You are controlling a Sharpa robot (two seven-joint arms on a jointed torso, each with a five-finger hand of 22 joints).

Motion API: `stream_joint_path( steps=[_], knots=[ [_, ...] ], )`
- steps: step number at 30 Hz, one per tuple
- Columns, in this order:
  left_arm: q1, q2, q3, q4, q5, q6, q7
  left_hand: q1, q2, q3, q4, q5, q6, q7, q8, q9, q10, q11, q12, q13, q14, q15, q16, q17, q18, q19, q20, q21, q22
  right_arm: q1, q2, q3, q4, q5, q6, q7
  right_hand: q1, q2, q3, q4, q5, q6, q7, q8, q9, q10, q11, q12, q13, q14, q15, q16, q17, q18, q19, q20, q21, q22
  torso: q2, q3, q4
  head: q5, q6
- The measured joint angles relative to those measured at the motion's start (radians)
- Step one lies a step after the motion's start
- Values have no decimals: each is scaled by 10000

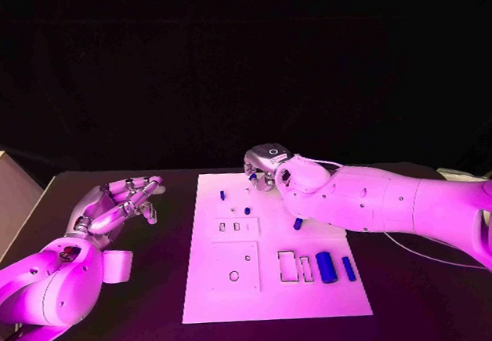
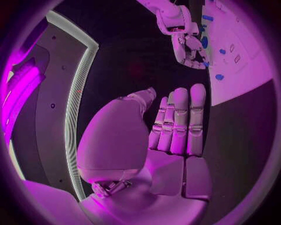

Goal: Assemble the parts on the task board

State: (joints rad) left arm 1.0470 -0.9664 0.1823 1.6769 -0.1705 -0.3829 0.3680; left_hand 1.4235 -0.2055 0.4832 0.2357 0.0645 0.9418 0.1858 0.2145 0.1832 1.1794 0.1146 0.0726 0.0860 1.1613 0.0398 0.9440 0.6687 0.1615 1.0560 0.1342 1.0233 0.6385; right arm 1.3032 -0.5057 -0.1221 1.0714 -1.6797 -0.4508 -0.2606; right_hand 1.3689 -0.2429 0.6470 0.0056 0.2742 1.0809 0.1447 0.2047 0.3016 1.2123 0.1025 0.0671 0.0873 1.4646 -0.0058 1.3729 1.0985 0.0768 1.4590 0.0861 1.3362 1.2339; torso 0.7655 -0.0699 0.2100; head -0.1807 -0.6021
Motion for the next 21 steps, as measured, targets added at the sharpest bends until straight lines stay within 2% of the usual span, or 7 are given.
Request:
stream_joint_path(
  steps=[21],
  knots=[
    [0,13,6,1,-2,21,-16,0,0,-1,1,0,0,0,0,8,0,0,0,0,0,0,0,1,-1,0,0,0,-2,-49,248,12,-342,39,-53,90,-53,-53,-1,0,-18,-38,37,0,27,36,-36,-18,65,0,0,0,-19,0,0,0,0,0,11,-12,12,64,45]
  ],
)
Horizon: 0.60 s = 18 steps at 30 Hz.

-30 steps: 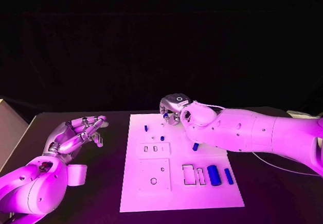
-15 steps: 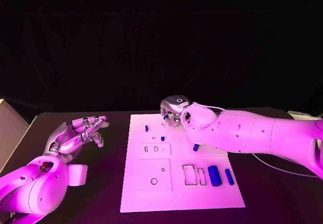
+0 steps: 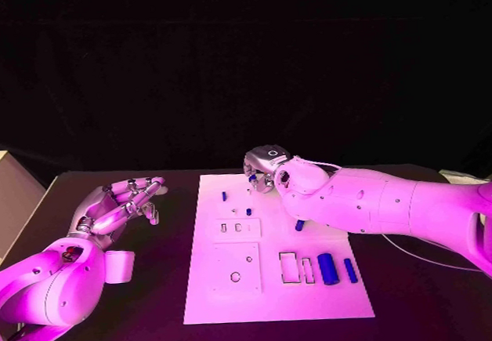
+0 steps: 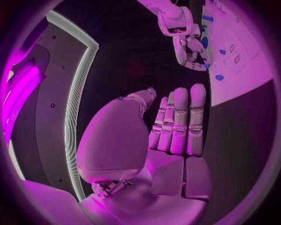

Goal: Assemble the parts on the task board

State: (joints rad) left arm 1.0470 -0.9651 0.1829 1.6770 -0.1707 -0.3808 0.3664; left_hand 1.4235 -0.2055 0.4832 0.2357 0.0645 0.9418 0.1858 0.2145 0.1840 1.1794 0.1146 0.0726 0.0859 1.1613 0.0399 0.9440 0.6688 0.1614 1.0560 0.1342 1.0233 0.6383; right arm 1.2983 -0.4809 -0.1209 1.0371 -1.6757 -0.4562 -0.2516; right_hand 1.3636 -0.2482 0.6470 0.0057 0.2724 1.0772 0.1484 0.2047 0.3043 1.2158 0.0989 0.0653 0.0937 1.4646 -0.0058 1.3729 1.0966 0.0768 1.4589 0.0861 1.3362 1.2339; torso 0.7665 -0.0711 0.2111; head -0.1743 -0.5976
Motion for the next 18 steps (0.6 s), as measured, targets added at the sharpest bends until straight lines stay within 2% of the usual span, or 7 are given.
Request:
stream_joint_path(
  steps=[8,9,18],
  knots=[
    [0,3,1,-1,0,6,-5,0,0,0,0,0,0,0,0,-1,0,0,0,0,0,0,0,0,0,0,0,0,-1,-12,96,-14,-139,23,22,33,0,0,0,0,-2,-15,15,0,0,0,0,0,-24,0,0,44,42,1,0,0,0,37,2,-7,-5,2,29],
    [1,3,1,-1,0,7,-5,0,0,0,0,0,0,0,0,-1,0,0,0,0,0,0,0,0,0,0,0,0,-1,-12,108,-16,-158,27,34,40,-75,-74,0,0,-2,-85,20,0,14,0,0,0,-24,0,0,44,42,1,0,0,0,37,3,-7,-5,8,29],
    [2,1,3,-1,-1,12,-15,0,0,0,0,0,0,0,0,-1,0,0,0,0,0,0,0,0,1,0,0,0,-2,-7,166,-27,-287,79,128,106,-363,-270,1,0,6,-559,110,-272,40,-184,-108,10,-127,16,16,42,-195,1,-57,57,-99,-153,13,-7,-6,35,-8]
  ],
)
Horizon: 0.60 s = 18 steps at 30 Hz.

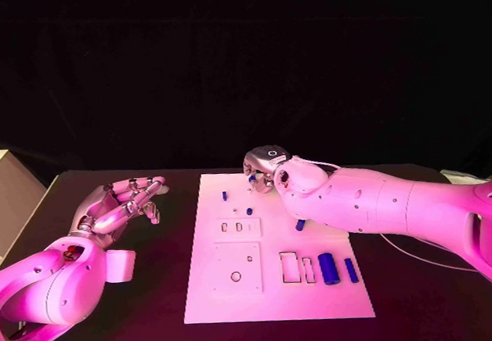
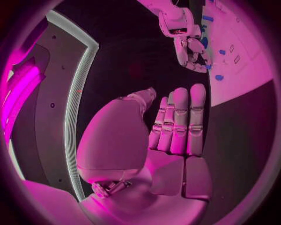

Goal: Assemble the parts on the task board

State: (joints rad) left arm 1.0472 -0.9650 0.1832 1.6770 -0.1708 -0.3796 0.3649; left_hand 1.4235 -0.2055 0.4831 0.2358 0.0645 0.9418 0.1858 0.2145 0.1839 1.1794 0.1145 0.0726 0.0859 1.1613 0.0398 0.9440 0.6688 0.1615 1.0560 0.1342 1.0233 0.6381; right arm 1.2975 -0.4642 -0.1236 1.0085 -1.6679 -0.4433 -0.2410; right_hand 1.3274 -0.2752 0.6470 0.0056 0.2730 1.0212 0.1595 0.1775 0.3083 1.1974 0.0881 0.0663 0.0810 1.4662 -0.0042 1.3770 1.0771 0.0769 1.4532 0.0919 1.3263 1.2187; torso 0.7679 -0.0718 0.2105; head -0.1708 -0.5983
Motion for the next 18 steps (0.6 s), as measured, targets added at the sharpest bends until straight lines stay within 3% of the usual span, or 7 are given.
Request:
stream_joint_path(
  steps=[6,8,10,13,15,18],
  knots=[
    [0,6,1,-13,-1,2,-8,0,0,0,0,0,0,0,0,-1,0,0,0,0,0,0,0,-13,0,0,0,48,39,-56,-25,-40,4,63,34,72,-50,-50,-352,37,-202,-486,-5,-273,36,-1083,144,-28,-141,22,97,-200,-411,0,-190,190,-518,-615,1,-2,-8,7,-3],
    [0,9,1,-16,-1,3,-11,0,0,0,0,0,0,0,0,8,0,0,0,0,0,0,0,-16,-1,0,0,48,48,-62,-56,-43,48,88,34,102,31,30,-931,37,-278,-694,-30,-407,36,-1653,191,-27,-151,-32,151,-235,-567,0,-273,197,-730,-854,1,-2,-8,11,-3],
    [0,10,1,-18,-1,3,-14,0,0,0,0,0,0,0,0,8,0,0,0,0,0,0,0,-16,-1,0,0,48,48,-62,-93,-43,96,111,33,122,307,306,-1822,142,-358,-780,-96,-525,36,-2074,251,-27,-151,-21,210,-274,-699,0,-304,229,-886,-1000,0,-2,-13,17,-3],
    [0,7,1,-27,-2,3,-19,0,0,0,0,0,0,0,0,8,0,0,0,0,0,0,0,-15,0,0,0,48,48,-62,-191,-43,212,157,25,138,812,549,-2988,580,-562,-854,-171,-720,-35,-2471,337,-27,-156,-72,260,-353,-932,9,-340,264,-1164,-1282,-3,0,-22,58,17],
    [0,4,1,-38,-2,3,-23,0,0,0,0,0,0,0,0,8,-19,20,0,0,0,0,31,-15,-1,0,0,48,48,-61,-328,-43,359,197,15,142,1111,563,-3404,895,-563,-898,-159,-794,-108,-2585,359,-27,-164,-86,275,-421,-1071,158,-375,300,-1306,-1419,-7,7,-29,72,26],
    [-2,1,1,-61,-2,3,-25,0,0,0,0,0,0,0,0,8,-36,36,0,0,0,0,39,-15,-1,0,0,48,47,-61,-637,-43,689,271,-31,142,1602,503,-3983,1584,-563,-898,-159,-862,-204,-2789,405,-27,-164,-122,311,-428,-1193,157,-375,300,-1434,-1530,-13,19,-37,71,38]
  ],
)
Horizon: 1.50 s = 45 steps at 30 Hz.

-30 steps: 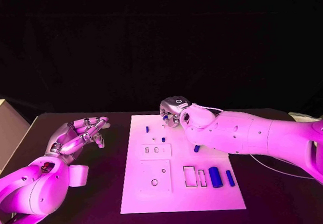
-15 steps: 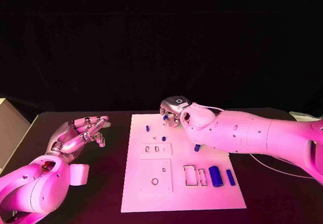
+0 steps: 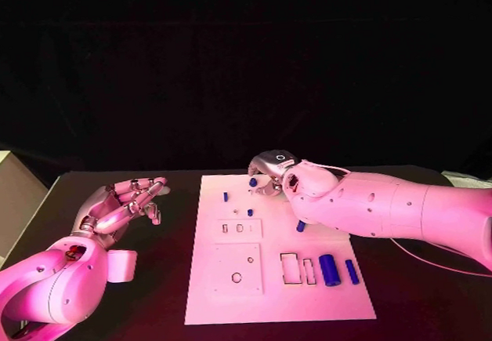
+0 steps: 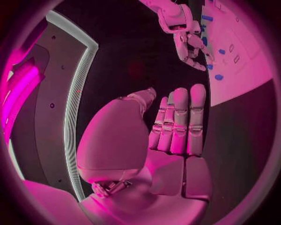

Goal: Assemble the parts on the task board

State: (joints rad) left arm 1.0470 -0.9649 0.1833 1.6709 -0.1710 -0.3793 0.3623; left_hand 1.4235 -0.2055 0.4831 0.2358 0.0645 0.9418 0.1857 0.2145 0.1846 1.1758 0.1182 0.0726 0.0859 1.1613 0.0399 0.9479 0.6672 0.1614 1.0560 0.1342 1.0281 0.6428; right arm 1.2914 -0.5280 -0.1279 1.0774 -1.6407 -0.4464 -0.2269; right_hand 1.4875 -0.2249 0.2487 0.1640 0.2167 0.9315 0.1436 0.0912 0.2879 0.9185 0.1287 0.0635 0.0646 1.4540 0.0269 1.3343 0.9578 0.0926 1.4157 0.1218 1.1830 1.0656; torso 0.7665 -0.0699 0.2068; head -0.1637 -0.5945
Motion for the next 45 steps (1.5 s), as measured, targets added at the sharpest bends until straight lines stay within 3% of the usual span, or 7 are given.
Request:
stream_joint_path(
  steps=[8,14,21,23,26,34,45],
  knots=[
    [-1,2,0,-103,0,0,-3,0,0,0,0,0,0,0,0,-1,0,0,0,0,0,0,0,0,0,0,0,0,13,89,-938,18,919,424,-391,-15,726,-6,-80,902,0,47,5,-49,-82,14,-24,77,3,-36,35,-78,-255,0,-36,36,-229,-210,-18,51,-80,0,48],
    [-2,24,-1,-212,0,4,-3,0,0,2,-2,0,0,0,0,0,0,0,0,0,0,0,0,1,0,0,0,0,15,266,-1807,64,1506,1263,-825,131,720,-56,737,1174,157,364,182,-49,-131,1785,-247,615,100,55,-131,2,-47,-1,72,-112,-108,50,-50,113,-164,-10,107],
    [-50,39,-1,-307,0,10,-3,0,0,27,-27,-37,0,0,0,10,0,0,0,0,-36,36,0,-13,0,-37,37,69,43,342,-2544,75,1806,2013,-1040,280,133,-638,1535,1203,177,647,179,-48,-121,3572,-299,1203,540,128,-392,397,730,-2,279,-350,506,840,-80,206,-295,30,183],
    [-72,42,-1,-327,0,15,-2,0,0,27,-27,-37,-7,-7,0,10,0,0,0,0,-36,36,0,-18,0,-37,37,78,79,345,-2662,76,1821,2145,-1034,293,-69,-704,1256,1087,177,710,-6,-22,-89,4132,-379,1977,1110,147,-551,640,1236,-11,423,-493,922,1355,-82,228,-324,30,179],
    [-115,45,-1,-346,0,26,-2,0,0,27,-27,-36,-36,-36,0,10,0,0,0,13,-36,36,0,-23,-1,-37,37,115,105,349,-2798,77,1801,2365,-951,294,-297,-617,378,803,262,773,-166,51,-43,5303,-866,6371,5510,111,-655,991,2023,-241,505,-576,1503,2071,-83,265,-351,2,156],
    [-187,71,-3,-406,-20,71,-2,0,0,27,-27,-36,-73,1,0,26,5,-5,51,62,-75,-1,43,-23,0,-110,36,194,156,354,-2812,77,1491,3160,-182,154,-494,-420,-226,1077,452,534,1,214,-4,5494,-769,12504,12117,109,-500,1831,3504,-556,487,-444,2829,2425,-76,277,-368,-75,105],
    [-223,108,-3,-469,-91,115,-13,-40,-40,27,-27,-36,-72,1,0,29,39,-39,86,68,-75,-1,42,-22,0,-110,37,194,185,346,-2472,77,1220,3508,651,-263,-651,-263,-850,1229,527,303,161,361,6,5484,-590,14668,12436,124,-341,2233,3508,-713,485,-300,3663,2424,-71,258,-306,-153,-32]
  ],
)
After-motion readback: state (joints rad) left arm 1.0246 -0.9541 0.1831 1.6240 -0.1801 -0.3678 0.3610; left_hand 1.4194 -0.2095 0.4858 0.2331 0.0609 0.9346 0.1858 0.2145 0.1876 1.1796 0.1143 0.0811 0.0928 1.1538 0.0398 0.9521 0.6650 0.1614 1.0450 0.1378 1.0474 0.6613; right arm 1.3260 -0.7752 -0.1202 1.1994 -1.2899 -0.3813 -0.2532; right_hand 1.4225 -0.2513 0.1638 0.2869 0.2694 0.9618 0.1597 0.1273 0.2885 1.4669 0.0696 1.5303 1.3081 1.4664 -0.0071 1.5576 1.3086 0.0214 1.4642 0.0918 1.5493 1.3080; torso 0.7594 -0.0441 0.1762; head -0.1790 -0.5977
